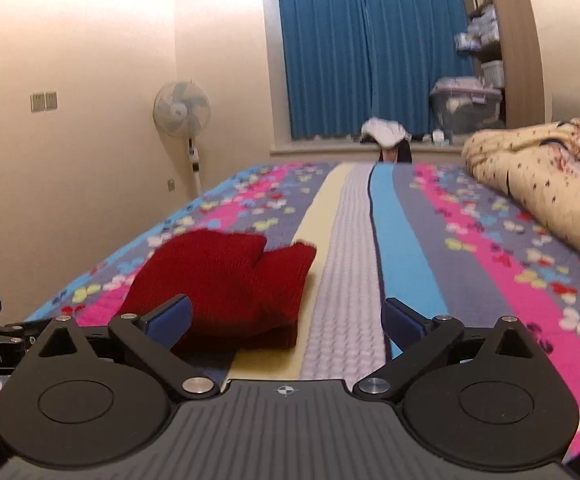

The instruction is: Fold small clothes

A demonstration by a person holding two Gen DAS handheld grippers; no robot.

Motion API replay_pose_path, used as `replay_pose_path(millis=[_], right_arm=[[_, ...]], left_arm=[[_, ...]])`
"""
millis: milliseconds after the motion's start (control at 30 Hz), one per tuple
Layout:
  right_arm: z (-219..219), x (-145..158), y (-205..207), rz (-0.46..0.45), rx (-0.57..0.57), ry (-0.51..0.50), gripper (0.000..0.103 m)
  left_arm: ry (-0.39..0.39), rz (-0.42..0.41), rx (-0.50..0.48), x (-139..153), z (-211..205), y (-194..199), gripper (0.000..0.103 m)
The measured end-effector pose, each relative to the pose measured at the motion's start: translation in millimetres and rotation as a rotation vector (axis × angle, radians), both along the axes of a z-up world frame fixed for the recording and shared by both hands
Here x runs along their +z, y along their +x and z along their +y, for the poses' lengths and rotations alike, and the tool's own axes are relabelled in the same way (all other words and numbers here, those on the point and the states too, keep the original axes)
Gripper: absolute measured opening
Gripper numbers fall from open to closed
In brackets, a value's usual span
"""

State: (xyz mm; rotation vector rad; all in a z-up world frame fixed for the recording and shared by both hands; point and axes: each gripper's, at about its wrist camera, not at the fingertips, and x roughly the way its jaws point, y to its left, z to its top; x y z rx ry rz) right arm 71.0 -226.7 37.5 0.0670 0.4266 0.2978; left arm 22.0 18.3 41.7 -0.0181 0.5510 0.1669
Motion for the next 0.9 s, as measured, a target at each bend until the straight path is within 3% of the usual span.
replay_pose_path(millis=[133,267,533,900], right_arm=[[14,-6,5,0.011,0.024,-0.019,0.1],[29,-11,8,0.053,0.074,-0.018,0.1],[45,-9,6,0.038,0.109,-0.031,0.1],[40,-8,3,0.03,0.109,-0.033,0.1]], left_arm=[[0.042,0.017,0.111,-4,11,14,0.102],[-0.009,0.036,0.13,-5,22,17,0.102],[0.0,0.019,0.038,-1,7,14,0.102],[-0.008,-0.013,0.013,0,-1,15,0.102]])
